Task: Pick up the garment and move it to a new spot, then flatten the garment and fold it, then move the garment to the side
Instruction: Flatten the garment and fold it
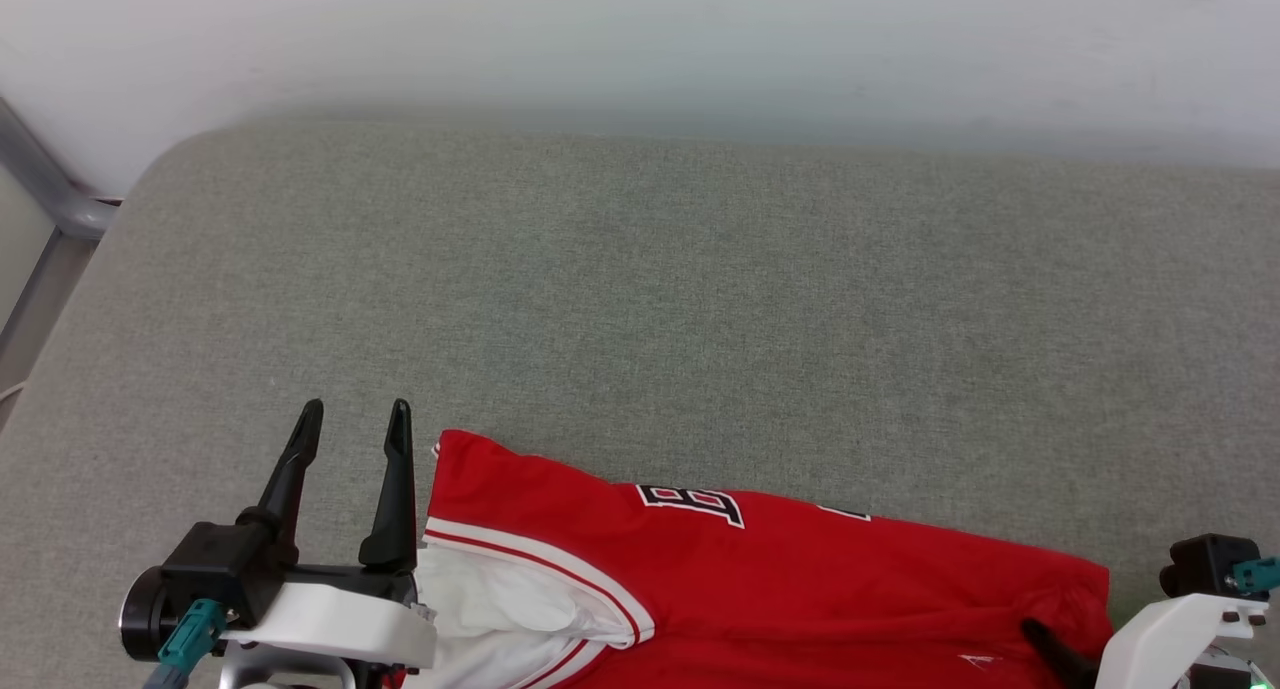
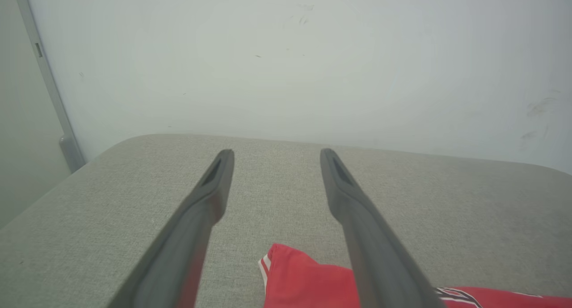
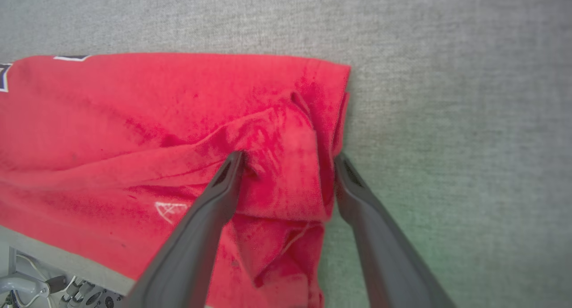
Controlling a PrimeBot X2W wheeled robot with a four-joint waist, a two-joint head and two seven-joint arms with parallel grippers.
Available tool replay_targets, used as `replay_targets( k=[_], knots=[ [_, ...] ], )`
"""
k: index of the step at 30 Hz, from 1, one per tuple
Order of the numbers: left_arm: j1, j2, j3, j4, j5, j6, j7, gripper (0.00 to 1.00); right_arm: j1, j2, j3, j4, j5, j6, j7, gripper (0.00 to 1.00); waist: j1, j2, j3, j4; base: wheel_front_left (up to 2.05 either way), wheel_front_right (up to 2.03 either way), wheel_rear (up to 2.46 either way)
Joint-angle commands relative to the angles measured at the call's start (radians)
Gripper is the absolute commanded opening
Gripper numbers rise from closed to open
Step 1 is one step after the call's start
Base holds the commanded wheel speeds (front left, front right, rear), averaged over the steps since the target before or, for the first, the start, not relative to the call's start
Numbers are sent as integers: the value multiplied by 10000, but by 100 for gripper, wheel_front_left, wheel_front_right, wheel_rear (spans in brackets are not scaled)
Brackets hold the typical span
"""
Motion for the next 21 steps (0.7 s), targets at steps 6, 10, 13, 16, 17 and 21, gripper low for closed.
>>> replay_targets(
  k=[6, 10, 13, 16, 17, 21],
  knots=[
    [-19, -218, 132, 107, 229, -182, -47, 100, 116, 253, 566, 733, 302, -3, 579, 0, -1, 0, 145, 60, 0, 0, 0],
    [-6, -374, 218, 251, 322, -275, -48, 100, -52, 121, 560, 705, 375, -6, 383, 0, -1, 0, 46, 31, 0, 0, 0],
    [152, -430, 247, 407, 362, -337, -46, 100, -158, -48, 555, 560, 501, -6, 202, 0, -1, 0, -177, 1, 0, 0, 0],
    [283, -431, 271, 506, 417, -386, -46, 100, -234, -235, 418, 287, 526, -6, 76, 0, -1, 0, -452, -66, 0, 0, 0],
    [301, -428, 280, 517, 427, -391, -46, 100, -269, -314, 346, 166, 513, -6, 30, 0, -1, 0, -537, -99, 0, 0, 0],
    [489, -359, 265, 566, 480, -385, -47, 100, -267, -556, -12, -147, 508, -10, 135, 0, -1, 0, -818, -264, 0, 0, 0]
  ],
)
